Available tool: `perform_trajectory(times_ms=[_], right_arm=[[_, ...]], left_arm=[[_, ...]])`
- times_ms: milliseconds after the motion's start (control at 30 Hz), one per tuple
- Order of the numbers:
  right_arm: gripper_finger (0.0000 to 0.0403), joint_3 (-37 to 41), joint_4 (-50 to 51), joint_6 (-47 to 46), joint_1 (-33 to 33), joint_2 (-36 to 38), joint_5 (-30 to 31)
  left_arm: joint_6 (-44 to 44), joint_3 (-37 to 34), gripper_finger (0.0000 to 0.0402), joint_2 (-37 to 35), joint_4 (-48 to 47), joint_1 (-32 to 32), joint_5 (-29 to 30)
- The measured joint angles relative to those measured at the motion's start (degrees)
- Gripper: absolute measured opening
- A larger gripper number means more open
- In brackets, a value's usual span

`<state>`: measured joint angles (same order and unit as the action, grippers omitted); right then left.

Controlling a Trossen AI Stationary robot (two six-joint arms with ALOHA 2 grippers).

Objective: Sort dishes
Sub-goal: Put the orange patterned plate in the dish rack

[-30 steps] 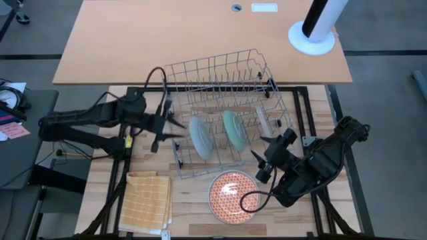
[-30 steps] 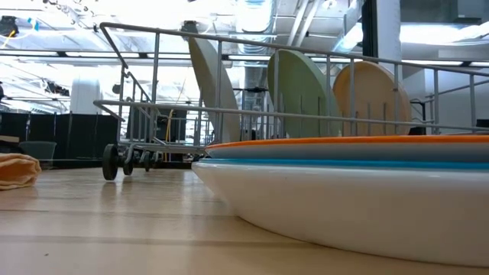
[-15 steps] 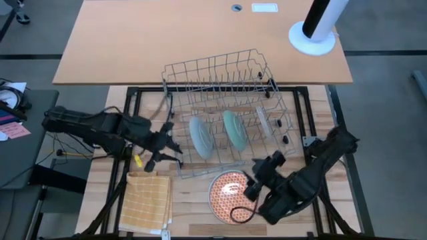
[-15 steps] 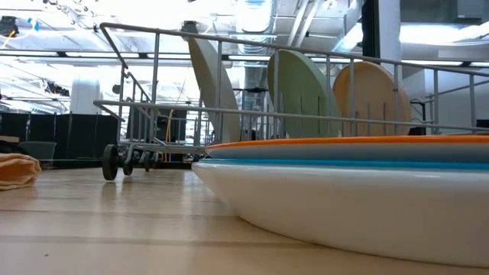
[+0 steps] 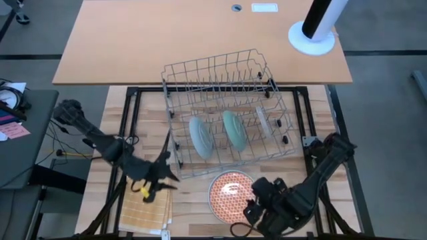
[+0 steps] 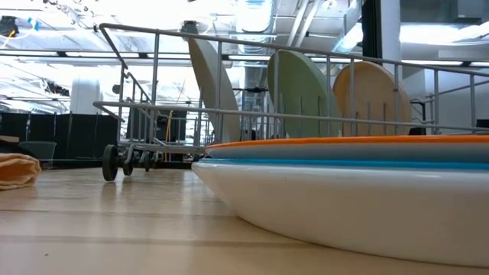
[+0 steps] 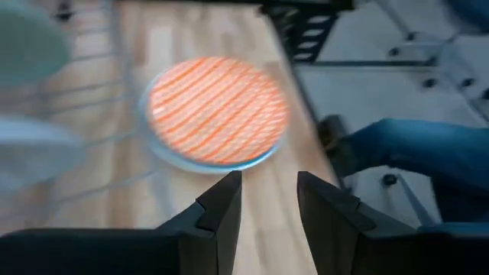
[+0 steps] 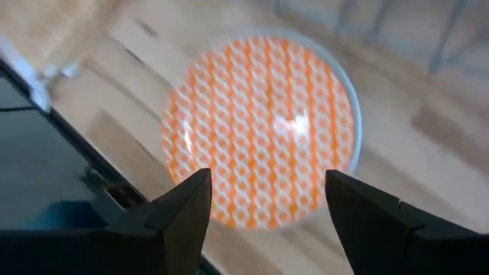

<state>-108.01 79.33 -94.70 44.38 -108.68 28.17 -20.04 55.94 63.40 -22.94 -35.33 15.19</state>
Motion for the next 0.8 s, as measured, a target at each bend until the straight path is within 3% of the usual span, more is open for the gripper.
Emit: perform_trajectory(times_ms=[233, 433, 733, 800], right_arm=[[0.026, 0.0, 5.0, -12.5, 2.5, -4.3, -10.8], [0.026, 0.0, 3.4, -14.4, 2.4, -10.1, -12.3], [0.026, 0.0, 2.0, 1.9, 1.3, -17.0, -7.9], [0.026, 0.0, 1.5, 6.7, 0.7, -17.2, -8.2]], left_arm=[[-0.4, 0.4, 0.0123, 2.4, 6.5, -5.6, 1.5], [-3.4, 0.2, 0.0123, 5.8, 6.0, -10.7, 4.5], [6.7, 0.2, 0.0123, 9.0, 7.3, -11.9, 3.8], [6.9, 1.2, 0.0123, 8.4, 2.9, -11.9, 4.1]])
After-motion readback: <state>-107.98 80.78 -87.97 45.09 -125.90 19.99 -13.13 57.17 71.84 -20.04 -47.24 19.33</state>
